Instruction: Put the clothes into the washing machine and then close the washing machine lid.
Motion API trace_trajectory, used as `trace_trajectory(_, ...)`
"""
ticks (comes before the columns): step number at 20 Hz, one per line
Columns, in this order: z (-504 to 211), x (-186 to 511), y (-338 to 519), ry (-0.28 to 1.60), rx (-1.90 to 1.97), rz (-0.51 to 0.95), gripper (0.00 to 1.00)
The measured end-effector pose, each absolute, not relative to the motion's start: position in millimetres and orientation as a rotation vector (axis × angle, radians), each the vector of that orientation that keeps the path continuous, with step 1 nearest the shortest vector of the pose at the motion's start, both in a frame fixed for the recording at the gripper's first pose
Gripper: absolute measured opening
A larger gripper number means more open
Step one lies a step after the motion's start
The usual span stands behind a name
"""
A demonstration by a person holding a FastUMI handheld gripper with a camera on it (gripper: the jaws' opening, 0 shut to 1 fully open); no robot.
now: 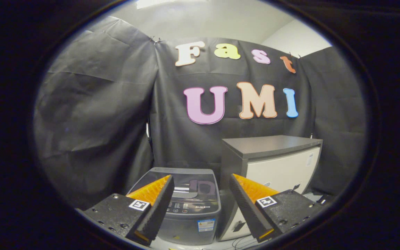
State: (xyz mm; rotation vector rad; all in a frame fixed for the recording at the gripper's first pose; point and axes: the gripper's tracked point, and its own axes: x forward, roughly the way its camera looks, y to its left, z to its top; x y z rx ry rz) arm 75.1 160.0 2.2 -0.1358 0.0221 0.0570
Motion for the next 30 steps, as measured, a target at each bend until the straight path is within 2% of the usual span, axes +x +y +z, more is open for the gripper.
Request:
trace_trajectory(8, 7.3, 21.6, 138.9, 0.019, -0.135, 0.059, 0.97)
trace_trajectory(15, 1.3, 10.1, 143.9, 0.015, -0.123, 0.097, 0.96)
trace_trajectory(30, 5.1, 7.2, 119.5, 0.011, -0.146, 0.071, 0.96)
